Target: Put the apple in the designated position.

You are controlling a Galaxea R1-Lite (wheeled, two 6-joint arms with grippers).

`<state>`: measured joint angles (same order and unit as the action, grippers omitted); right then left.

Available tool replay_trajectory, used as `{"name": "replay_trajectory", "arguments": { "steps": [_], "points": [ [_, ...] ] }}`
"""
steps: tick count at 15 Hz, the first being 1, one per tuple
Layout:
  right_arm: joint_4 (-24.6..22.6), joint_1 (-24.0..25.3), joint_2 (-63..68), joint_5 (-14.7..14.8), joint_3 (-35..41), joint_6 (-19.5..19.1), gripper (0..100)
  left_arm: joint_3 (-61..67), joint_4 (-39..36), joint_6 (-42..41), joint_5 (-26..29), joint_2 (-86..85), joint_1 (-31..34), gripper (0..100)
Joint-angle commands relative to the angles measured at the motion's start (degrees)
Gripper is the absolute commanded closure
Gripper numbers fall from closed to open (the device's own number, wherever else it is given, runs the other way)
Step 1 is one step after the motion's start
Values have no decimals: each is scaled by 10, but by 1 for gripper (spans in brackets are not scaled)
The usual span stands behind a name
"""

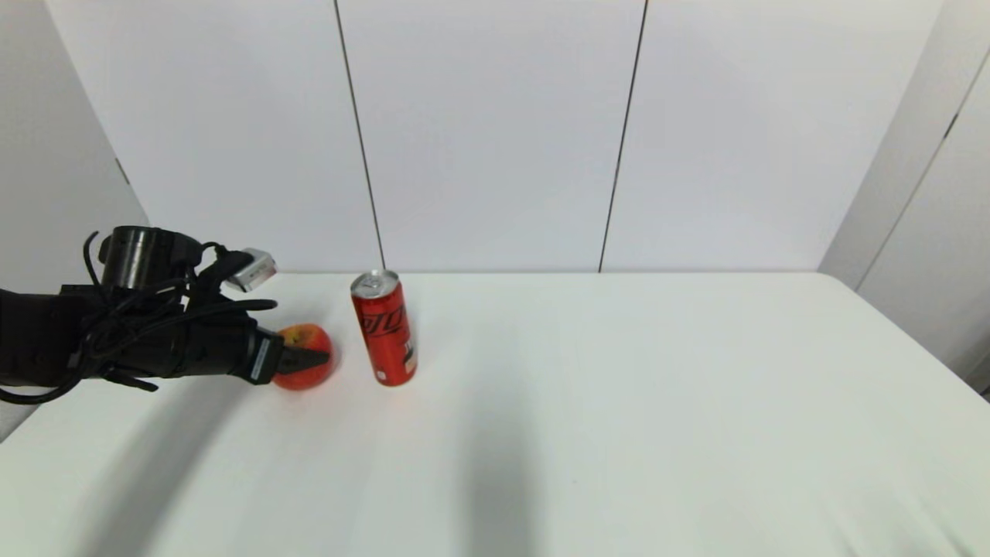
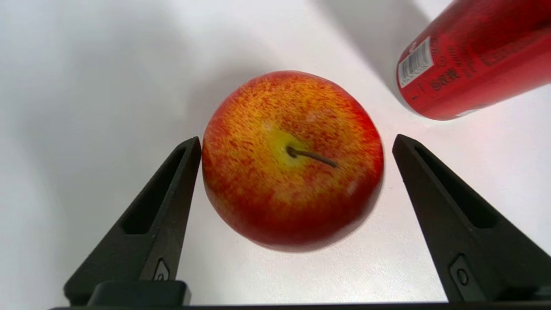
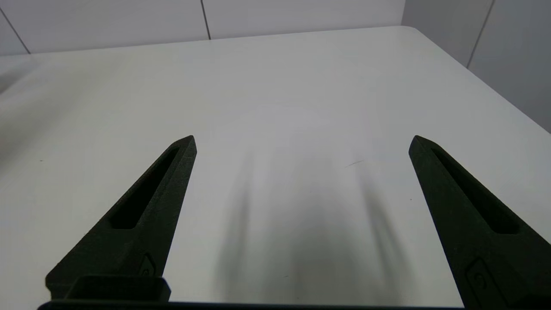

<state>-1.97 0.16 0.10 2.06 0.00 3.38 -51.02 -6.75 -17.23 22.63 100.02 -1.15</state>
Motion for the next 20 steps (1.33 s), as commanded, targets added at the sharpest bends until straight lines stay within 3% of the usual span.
{"name": "replay_trajectory", "arguments": {
  "steps": [1, 9, 11, 14, 17, 20],
  "points": [
    [0, 0, 1, 0, 6, 0, 0, 36, 20, 2, 1, -84, 0, 0],
    [0, 0, 1, 0, 6, 0, 0, 366, 22, 47, -5, -628, 55, 0],
    [0, 0, 1, 0, 7, 1, 0, 428, 22, 79, -39, -748, 52, 0],
    [0, 0, 1, 0, 6, 1, 0, 493, 23, 76, -179, -859, 7, 0],
    [0, 0, 1, 0, 7, 1, 0, 501, 90, 81, -194, -974, 7, 0],
    [0, 0, 1, 0, 6, 1, 0, 508, 75, 120, -203, -1000, 8, 0]
  ]
}}
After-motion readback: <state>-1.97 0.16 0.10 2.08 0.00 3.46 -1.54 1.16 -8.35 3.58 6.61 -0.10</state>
